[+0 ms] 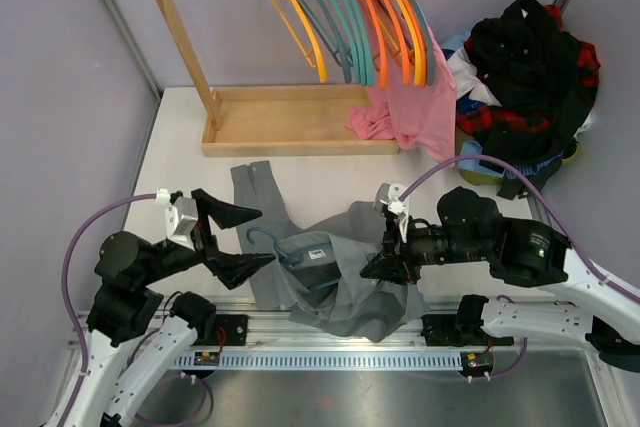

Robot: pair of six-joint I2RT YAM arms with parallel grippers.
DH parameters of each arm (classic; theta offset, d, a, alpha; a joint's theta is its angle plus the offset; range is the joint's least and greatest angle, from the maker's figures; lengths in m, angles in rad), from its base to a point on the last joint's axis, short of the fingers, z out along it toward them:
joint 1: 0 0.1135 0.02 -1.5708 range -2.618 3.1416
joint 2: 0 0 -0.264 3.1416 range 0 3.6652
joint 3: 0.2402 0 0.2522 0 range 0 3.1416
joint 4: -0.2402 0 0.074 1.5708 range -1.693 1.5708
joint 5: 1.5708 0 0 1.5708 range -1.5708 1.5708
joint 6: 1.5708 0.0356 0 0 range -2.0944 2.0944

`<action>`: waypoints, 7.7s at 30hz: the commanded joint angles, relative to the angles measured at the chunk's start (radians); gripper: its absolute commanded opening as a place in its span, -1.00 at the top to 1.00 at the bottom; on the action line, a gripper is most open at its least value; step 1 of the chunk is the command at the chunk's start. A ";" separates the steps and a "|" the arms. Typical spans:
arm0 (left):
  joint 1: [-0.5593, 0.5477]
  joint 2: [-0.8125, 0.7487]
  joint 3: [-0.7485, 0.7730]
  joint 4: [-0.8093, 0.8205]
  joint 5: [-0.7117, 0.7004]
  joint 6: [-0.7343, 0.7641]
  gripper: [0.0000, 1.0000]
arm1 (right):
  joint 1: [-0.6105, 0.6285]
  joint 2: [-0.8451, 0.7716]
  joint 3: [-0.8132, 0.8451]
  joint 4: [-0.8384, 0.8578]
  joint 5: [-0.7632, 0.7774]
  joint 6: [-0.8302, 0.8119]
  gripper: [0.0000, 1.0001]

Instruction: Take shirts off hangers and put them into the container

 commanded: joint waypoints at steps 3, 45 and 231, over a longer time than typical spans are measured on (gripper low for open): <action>-0.003 0.066 0.033 0.101 0.161 0.013 -0.98 | 0.009 -0.035 0.019 0.047 -0.058 0.008 1.00; -0.003 0.026 0.351 -0.227 0.114 0.212 1.00 | 0.009 -0.086 -0.106 0.167 0.070 0.047 -0.47; 0.221 0.022 0.089 -0.354 -0.317 0.038 -0.98 | -0.231 1.029 0.993 0.739 0.880 -0.220 1.00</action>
